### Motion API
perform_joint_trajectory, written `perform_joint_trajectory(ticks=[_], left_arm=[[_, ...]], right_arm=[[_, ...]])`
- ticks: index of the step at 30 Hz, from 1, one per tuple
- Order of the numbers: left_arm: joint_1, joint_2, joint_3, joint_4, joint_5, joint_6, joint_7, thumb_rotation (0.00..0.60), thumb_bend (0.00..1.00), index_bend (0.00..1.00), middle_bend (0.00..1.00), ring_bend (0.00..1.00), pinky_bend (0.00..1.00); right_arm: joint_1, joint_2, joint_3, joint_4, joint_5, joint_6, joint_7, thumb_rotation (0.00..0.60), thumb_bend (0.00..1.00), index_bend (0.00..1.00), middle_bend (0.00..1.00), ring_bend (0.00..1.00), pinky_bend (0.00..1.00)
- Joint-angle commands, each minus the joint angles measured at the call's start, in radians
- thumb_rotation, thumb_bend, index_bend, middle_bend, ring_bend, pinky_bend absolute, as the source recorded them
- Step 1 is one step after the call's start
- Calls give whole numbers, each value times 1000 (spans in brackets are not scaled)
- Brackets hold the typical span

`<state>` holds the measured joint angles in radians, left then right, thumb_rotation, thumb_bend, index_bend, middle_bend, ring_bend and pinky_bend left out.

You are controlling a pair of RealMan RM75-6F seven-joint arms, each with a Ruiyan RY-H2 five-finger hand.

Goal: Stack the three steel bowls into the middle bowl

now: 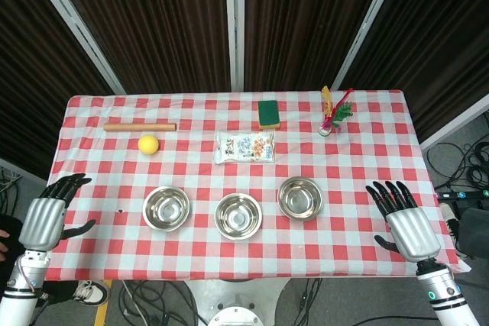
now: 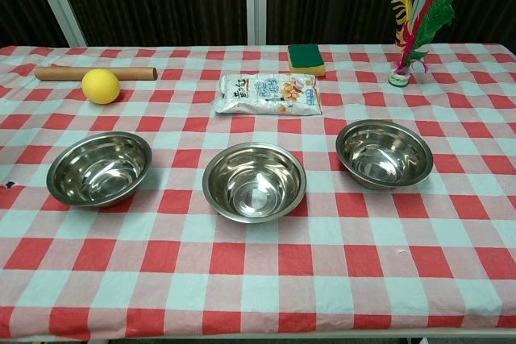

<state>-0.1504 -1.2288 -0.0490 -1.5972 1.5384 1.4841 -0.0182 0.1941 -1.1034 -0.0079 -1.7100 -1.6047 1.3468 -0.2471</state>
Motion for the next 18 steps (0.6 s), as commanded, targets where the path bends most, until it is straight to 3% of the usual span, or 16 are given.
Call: perform_joint_trajectory(ticks=[1, 10, 18], left_arm=[[1, 0, 0, 1, 0, 1, -2, 600, 137, 267, 288, 207, 281], [-2, 5, -2, -8, 3, 2, 3, 600, 138, 267, 287, 207, 281], [-1, 16, -1, -23, 22, 17, 7, 600, 137, 267, 287, 207, 281]], right_arm=[[0, -1, 0, 0, 1, -1, -1, 600, 57, 0, 60, 0, 0], [7, 6, 6, -16, 4, -7, -1, 600, 47, 0, 65, 0, 0], [80, -7, 43, -61, 32, -102, -106, 600, 28, 40, 181, 40, 45]])
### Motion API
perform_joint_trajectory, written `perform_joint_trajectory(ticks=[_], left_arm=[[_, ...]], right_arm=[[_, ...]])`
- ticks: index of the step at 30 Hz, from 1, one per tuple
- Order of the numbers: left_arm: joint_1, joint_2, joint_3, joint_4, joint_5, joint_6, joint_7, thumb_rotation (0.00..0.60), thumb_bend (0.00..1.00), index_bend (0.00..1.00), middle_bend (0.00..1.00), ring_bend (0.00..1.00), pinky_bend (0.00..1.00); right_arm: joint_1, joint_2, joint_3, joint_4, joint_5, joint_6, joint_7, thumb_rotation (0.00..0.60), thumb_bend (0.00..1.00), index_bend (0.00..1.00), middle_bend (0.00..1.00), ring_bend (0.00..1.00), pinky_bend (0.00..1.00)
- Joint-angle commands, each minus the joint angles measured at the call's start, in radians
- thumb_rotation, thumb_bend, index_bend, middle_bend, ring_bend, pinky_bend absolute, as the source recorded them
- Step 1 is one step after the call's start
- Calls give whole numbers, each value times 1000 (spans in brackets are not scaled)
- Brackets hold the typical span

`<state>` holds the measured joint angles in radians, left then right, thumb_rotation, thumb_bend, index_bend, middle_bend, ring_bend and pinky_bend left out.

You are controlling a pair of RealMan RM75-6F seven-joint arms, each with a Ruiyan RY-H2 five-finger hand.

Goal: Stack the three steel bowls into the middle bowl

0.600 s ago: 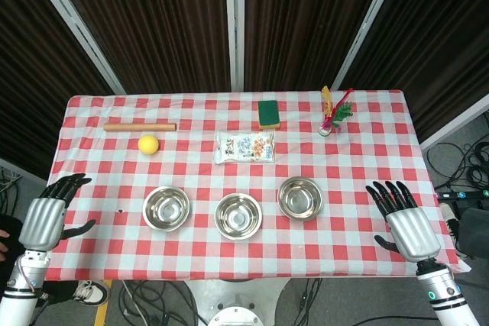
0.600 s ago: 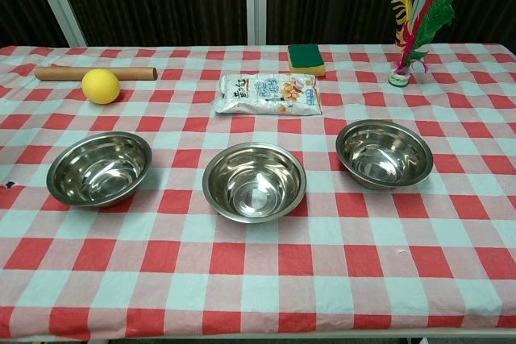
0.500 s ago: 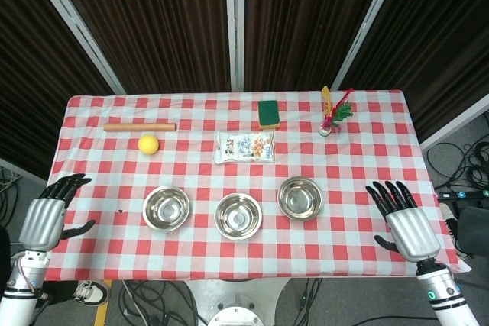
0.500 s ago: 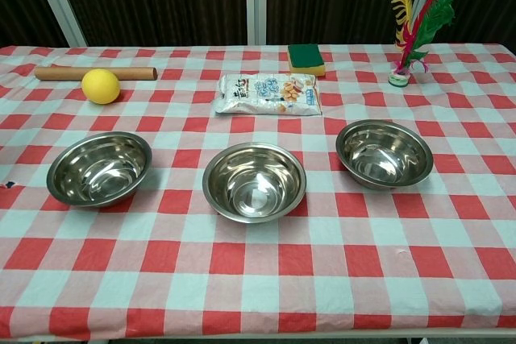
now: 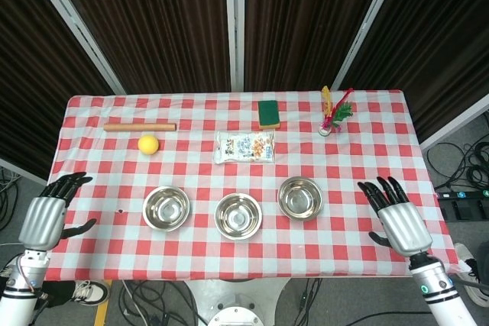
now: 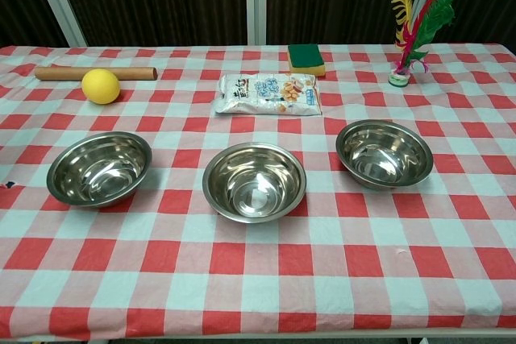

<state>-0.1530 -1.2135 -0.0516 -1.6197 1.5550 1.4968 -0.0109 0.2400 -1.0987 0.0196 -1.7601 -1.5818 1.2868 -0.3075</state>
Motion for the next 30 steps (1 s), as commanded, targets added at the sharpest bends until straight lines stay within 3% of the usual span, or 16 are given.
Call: perform_joint_trajectory(ticks=[1, 5, 9, 17, 30], left_arm=[[3, 1, 3, 1, 9, 8, 0, 600, 138, 267, 287, 207, 281], [9, 3, 4, -1, 16, 23, -5, 600, 137, 267, 288, 207, 281], [17, 14, 7, -3, 25, 40, -12, 600, 138, 267, 288, 207, 281], [26, 24, 16, 0, 39, 52, -34, 600, 138, 267, 288, 206, 281], [26, 25, 18, 21, 33, 42, -67, 600, 138, 267, 288, 207, 281]], right_arm=[[48, -20, 22, -10, 11, -57, -65, 600, 28, 64, 193, 58, 69], [104, -69, 43, 9, 43, -133, -134, 600, 38, 198, 285, 166, 201], [169, -125, 54, 47, 87, -233, -201, 600, 49, 269, 315, 198, 226], [257, -245, 53, 138, 158, -357, -272, 600, 78, 314, 336, 217, 238], [319, -369, 37, 256, 190, -397, -280, 600, 111, 371, 375, 259, 286]])
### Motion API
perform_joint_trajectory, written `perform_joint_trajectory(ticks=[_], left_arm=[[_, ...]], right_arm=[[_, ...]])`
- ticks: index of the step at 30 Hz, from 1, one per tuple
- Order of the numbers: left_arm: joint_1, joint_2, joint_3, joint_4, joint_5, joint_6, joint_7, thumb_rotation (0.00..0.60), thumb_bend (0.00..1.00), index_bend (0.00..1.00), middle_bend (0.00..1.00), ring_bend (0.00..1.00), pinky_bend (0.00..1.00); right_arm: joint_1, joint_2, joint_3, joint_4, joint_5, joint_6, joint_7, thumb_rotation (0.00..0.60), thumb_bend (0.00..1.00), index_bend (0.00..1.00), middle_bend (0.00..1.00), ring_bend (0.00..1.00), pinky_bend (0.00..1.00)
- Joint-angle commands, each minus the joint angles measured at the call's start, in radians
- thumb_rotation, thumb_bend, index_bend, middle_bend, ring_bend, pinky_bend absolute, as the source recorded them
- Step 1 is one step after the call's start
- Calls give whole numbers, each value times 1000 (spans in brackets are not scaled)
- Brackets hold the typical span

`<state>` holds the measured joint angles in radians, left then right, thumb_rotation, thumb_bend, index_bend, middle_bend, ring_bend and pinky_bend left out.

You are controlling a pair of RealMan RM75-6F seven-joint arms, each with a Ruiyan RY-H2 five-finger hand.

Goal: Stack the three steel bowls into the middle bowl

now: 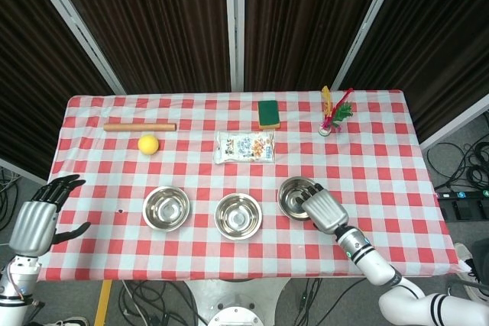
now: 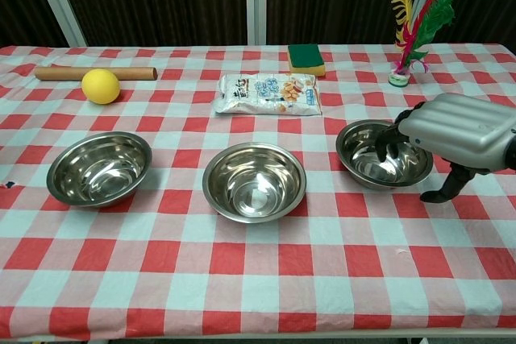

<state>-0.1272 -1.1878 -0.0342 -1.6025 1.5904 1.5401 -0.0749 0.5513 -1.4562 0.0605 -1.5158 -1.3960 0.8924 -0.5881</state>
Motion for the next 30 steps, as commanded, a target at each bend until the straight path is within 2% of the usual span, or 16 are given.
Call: perform_joint_trajectory(ticks=[1, 11, 20, 30], left_arm=[[0, -2, 0, 6, -3, -3, -5, 600, 138, 267, 288, 207, 281], [-1, -9, 0, 29, -14, -13, -21, 600, 138, 267, 288, 207, 281], [-1, -8, -1, 37, -21, -20, -33, 600, 138, 267, 288, 207, 281], [-2, -8, -3, 36, -20, -20, -39, 600, 137, 267, 288, 207, 281]], right_arm=[[10, -16, -6, 18, 5, -4, 1, 600, 121, 380, 382, 266, 295], [39, -65, -13, 80, 31, -20, 5, 600, 240, 470, 444, 332, 368], [50, -91, -22, 112, 54, -19, 5, 600, 358, 593, 524, 424, 458], [55, -87, -26, 105, 62, 3, 3, 600, 397, 649, 563, 464, 503]])
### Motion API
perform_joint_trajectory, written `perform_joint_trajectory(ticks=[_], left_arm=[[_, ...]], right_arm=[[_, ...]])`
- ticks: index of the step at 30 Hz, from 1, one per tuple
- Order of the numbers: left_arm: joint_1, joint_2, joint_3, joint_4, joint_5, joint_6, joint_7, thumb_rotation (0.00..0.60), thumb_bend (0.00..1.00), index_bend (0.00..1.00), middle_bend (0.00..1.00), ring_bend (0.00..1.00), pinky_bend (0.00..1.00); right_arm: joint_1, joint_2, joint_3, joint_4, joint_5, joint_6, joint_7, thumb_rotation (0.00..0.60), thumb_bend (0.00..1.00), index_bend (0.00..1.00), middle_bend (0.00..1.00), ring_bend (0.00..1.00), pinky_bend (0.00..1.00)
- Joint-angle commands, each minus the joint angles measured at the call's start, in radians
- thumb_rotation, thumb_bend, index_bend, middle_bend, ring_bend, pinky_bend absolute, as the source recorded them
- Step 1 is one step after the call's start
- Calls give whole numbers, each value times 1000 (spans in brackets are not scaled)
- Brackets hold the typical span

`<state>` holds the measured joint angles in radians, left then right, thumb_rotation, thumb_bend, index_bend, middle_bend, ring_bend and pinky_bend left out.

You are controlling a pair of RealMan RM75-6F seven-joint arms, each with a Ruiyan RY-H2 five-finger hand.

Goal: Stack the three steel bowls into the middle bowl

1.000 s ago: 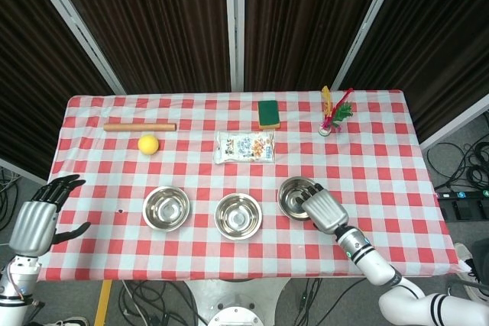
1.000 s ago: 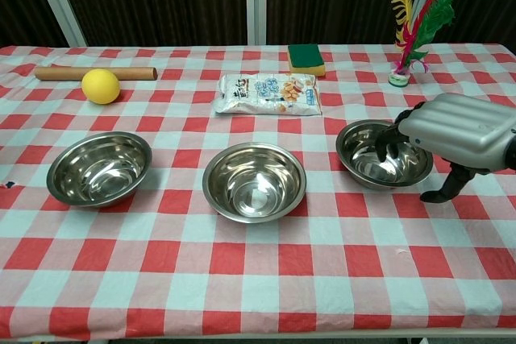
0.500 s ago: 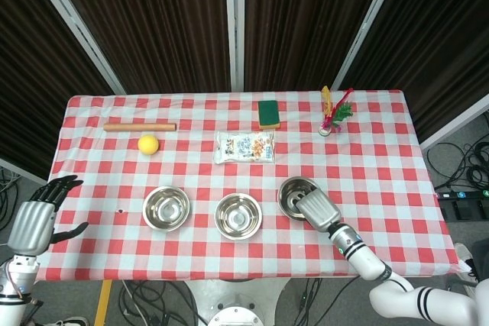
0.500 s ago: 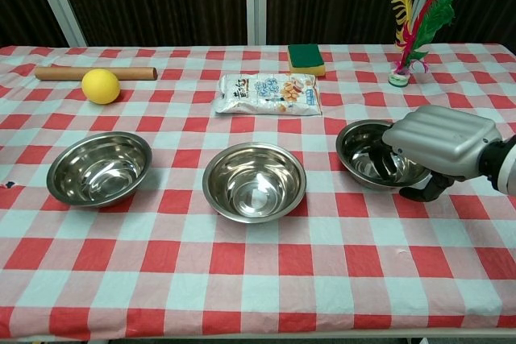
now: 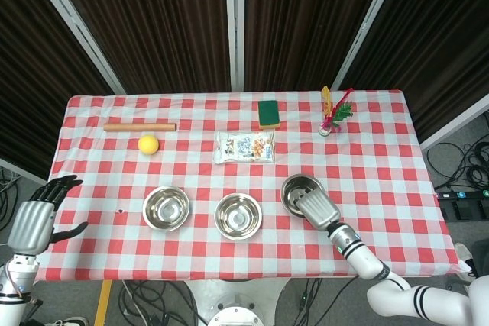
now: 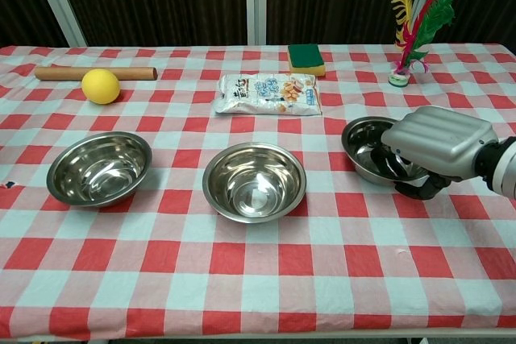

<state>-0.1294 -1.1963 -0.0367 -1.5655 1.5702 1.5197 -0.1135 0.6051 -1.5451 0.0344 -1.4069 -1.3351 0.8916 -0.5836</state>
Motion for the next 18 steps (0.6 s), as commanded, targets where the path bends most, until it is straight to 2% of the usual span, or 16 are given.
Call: perform_joint_trajectory(ticks=[1, 18], left_arm=[[0, 1, 0, -1, 0, 1, -1, 600, 138, 267, 288, 206, 281], [0, 2, -7, 2, -5, 2, -21, 600, 138, 267, 287, 207, 281]], right_arm=[[2, 3, 1, -6, 1, 7, -3, 600, 399, 649, 563, 465, 504], [15, 35, 13, -74, -27, 73, -20, 600, 427, 692, 603, 505, 562]])
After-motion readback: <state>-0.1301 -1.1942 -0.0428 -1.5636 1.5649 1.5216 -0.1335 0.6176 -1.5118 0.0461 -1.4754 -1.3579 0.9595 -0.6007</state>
